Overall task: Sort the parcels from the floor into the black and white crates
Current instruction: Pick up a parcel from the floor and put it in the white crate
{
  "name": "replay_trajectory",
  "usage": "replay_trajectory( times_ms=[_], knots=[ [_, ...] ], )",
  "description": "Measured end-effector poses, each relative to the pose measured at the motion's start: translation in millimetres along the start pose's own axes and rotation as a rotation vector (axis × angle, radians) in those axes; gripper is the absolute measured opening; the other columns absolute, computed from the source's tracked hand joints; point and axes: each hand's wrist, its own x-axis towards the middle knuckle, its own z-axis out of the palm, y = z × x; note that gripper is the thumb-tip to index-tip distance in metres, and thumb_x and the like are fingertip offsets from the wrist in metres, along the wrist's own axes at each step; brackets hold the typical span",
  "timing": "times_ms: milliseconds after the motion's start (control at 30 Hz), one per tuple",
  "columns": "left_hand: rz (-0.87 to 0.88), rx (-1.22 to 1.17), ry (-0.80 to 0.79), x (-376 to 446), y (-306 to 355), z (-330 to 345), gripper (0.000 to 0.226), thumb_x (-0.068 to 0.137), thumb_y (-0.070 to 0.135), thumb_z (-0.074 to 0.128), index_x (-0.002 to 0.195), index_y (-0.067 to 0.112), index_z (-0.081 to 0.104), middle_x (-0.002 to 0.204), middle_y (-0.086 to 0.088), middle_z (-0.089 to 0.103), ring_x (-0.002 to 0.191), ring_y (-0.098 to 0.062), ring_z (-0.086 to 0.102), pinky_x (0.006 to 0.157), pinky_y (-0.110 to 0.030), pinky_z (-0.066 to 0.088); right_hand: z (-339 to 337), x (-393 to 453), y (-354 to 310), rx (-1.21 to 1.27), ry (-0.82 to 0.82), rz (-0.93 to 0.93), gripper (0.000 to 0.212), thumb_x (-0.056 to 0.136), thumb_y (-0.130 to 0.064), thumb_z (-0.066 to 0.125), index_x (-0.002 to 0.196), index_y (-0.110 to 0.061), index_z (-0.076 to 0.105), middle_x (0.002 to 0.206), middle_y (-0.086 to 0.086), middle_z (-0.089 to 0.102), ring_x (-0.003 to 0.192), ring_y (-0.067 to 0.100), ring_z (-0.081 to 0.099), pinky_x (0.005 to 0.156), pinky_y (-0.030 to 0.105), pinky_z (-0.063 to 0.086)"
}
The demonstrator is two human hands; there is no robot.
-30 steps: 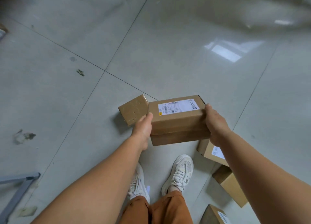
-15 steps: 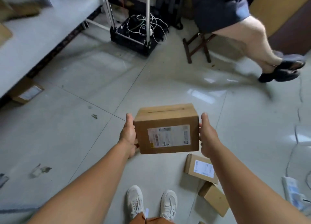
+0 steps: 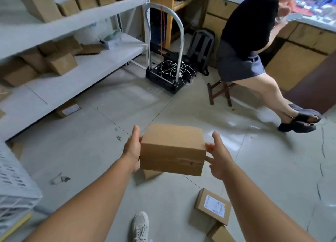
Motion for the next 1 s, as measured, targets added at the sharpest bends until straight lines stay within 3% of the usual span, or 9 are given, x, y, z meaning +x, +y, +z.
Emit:
replay_trajectory(
  times_ms=[133, 300, 367, 567, 733, 833, 900, 933, 1000],
  knots=[
    [0.036, 0.037, 0.009, -30, 6, -21, 0.046, 0.082, 0.059, 0.045, 0.086, 0.014, 0.056, 0.086, -0.005, 0.06, 0.069, -0.02, 0.056, 0.06, -0.025, 0.043, 15, -25, -1, 0.009, -0.058, -0.047, 0.056, 0.095, -0.058, 0.038, 0.129, -0.016, 0.054, 0.128, -0.006, 0.054, 0.121, 0.022, 0.047, 0.109, 0.039, 0.022],
    [0.089, -0.002, 0.085, -68, 12, -56, 0.032, 0.097, 0.039, 0.045, 0.118, 0.02, 0.06, 0.111, -0.001, 0.064, 0.093, -0.016, 0.059, 0.082, -0.033, 0.046, 51, -54, 0, -0.032, -0.061, -0.165, 0.025, 0.095, -0.032, 0.05, 0.117, -0.023, 0.058, 0.101, -0.006, 0.061, 0.083, 0.013, 0.053, 0.066, 0.026, 0.04],
    [0.116, -0.021, 0.12, -83, 19, -75, 0.035, 0.098, 0.044, 0.04, 0.11, 0.019, 0.062, 0.107, -0.003, 0.065, 0.089, -0.015, 0.059, 0.081, -0.035, 0.047, 69, -66, 0, -0.039, -0.089, -0.19, 0.026, 0.094, -0.033, 0.05, 0.117, -0.023, 0.059, 0.101, -0.005, 0.061, 0.081, 0.013, 0.052, 0.061, 0.027, 0.039],
    [0.23, -0.15, 0.254, -125, 47, -143, 0.043, 0.096, 0.048, 0.036, 0.079, 0.016, 0.06, 0.086, -0.004, 0.065, 0.078, -0.017, 0.057, 0.071, -0.031, 0.044, 136, -110, -1, 0.002, -0.155, -0.208, 0.046, 0.092, -0.056, 0.044, 0.119, -0.022, 0.058, 0.116, -0.004, 0.06, 0.109, 0.022, 0.057, 0.076, 0.033, 0.045],
    [0.326, -0.209, 0.314, -152, 68, -211, 0.04, 0.097, 0.053, 0.036, 0.092, 0.025, 0.064, 0.096, 0.001, 0.067, 0.084, -0.01, 0.059, 0.07, -0.027, 0.045, 205, -155, -1, 0.033, -0.254, -0.259, 0.045, 0.097, -0.047, 0.04, 0.115, -0.011, 0.059, 0.094, -0.003, 0.056, 0.084, 0.016, 0.051, 0.055, 0.027, 0.039],
    [0.374, -0.236, 0.336, -169, 78, -260, 0.043, 0.095, 0.056, 0.037, 0.097, 0.024, 0.065, 0.099, 0.0, 0.067, 0.09, -0.015, 0.061, 0.069, -0.029, 0.045, 249, -181, 3, 0.029, -0.279, -0.321, 0.052, 0.097, -0.045, 0.039, 0.116, 0.001, 0.052, 0.09, -0.004, 0.052, 0.08, 0.016, 0.046, 0.06, 0.027, 0.038],
    [0.408, -0.267, 0.349, -181, 82, -292, 0.043, 0.096, 0.056, 0.037, 0.099, 0.024, 0.065, 0.097, 0.001, 0.067, 0.088, -0.014, 0.062, 0.065, -0.028, 0.045, 279, -200, 11, 0.023, -0.3, -0.339, 0.052, 0.096, -0.046, 0.039, 0.114, 0.001, 0.05, 0.121, 0.014, 0.059, 0.083, 0.016, 0.046, 0.066, 0.029, 0.039],
    [0.418, -0.289, 0.355, -187, 85, -308, 0.044, 0.095, 0.057, 0.036, 0.102, 0.025, 0.065, 0.099, 0.001, 0.067, 0.087, -0.013, 0.062, 0.065, -0.027, 0.045, 294, -211, 14, 0.019, -0.317, -0.348, 0.051, 0.096, -0.048, 0.039, 0.112, -0.001, 0.053, 0.101, 0.006, 0.063, 0.084, 0.015, 0.047, 0.066, 0.03, 0.038],
    [0.431, -0.307, 0.379, -198, 88, -342, 0.047, 0.093, 0.062, 0.035, 0.114, 0.029, 0.062, 0.109, 0.001, 0.065, 0.093, -0.013, 0.06, 0.075, -0.031, 0.047, 323, -231, 22, 0.012, -0.351, -0.354, 0.048, 0.094, -0.051, 0.039, 0.11, -0.012, 0.061, 0.096, -0.003, 0.059, 0.086, 0.015, 0.051, 0.065, 0.032, 0.039]
  ],
)
